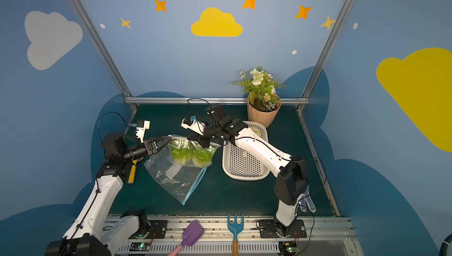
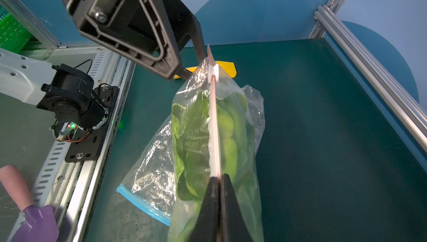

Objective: Open the zip-top bag and take out the chinese cabbages
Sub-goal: Adjust the zipper food storage bag at the center of the board.

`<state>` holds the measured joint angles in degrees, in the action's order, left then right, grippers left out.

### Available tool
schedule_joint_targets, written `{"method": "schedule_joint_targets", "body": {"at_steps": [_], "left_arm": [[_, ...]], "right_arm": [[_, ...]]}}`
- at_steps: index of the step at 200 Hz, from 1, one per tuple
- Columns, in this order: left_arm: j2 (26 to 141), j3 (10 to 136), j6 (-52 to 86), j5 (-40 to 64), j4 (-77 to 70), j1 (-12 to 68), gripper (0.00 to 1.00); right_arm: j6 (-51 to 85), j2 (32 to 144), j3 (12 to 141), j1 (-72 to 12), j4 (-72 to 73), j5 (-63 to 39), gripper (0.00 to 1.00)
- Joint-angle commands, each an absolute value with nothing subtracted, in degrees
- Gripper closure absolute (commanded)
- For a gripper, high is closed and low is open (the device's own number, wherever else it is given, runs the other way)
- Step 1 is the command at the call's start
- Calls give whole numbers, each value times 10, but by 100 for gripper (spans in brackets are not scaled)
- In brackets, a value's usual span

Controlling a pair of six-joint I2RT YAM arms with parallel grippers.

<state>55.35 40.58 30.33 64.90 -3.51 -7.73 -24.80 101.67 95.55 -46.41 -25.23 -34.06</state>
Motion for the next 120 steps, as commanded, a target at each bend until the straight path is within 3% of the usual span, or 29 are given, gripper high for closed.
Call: {"method": "schedule_joint_targets", "body": {"at_steps": [1,83,120], "left_arm": [[538,405,303,652,-53,-73,47],[505,405,280,622,-20,-78,51],[502,405,281,621,-23,-83,59]], "right_arm": [[-234,1021,971,-460,-222,-372,100],[-226,1026,973,-448,-232,-404,100],[-224,1030,974,-444,-235,-412,100]]}}
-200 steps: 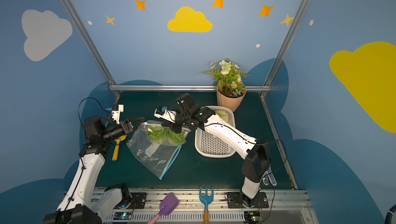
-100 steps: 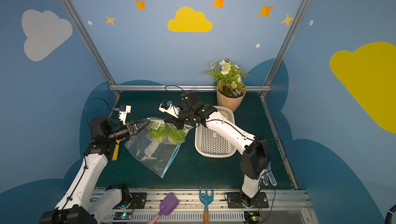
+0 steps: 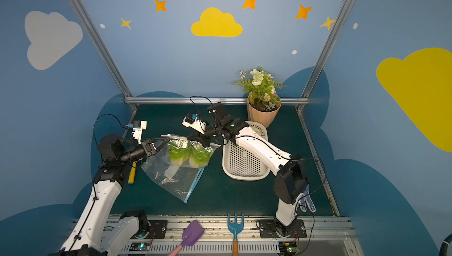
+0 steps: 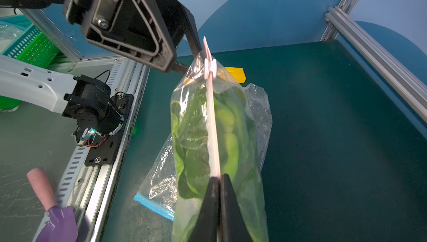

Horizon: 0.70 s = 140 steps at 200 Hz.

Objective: Open the zip-top bag and take out the chinese cabbages
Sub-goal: Adjust the zipper food storage bag at the center of the board.

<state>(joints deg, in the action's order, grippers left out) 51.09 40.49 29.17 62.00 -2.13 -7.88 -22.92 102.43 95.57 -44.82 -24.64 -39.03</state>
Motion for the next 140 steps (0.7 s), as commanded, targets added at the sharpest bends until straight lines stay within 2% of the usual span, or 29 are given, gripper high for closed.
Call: {"method": "schedule_joint_targets", "body": {"at_steps": [1,76,114,140], "left_arm": [[502,405,281,621,-24,-83,59],[497,403,285,620,-25,-83,74],[505,404,287,621,-27,-81,89],[508,404,286,618,-29,-75,96]], "right_arm": [[-223,1031,974,-444,-235,-412,100],[-215,1036,974,-434,-232,-428,100],[-216,1040,974,-434,-232,-432,100],[-217,1041,976,-433,-233,-437,100]]}}
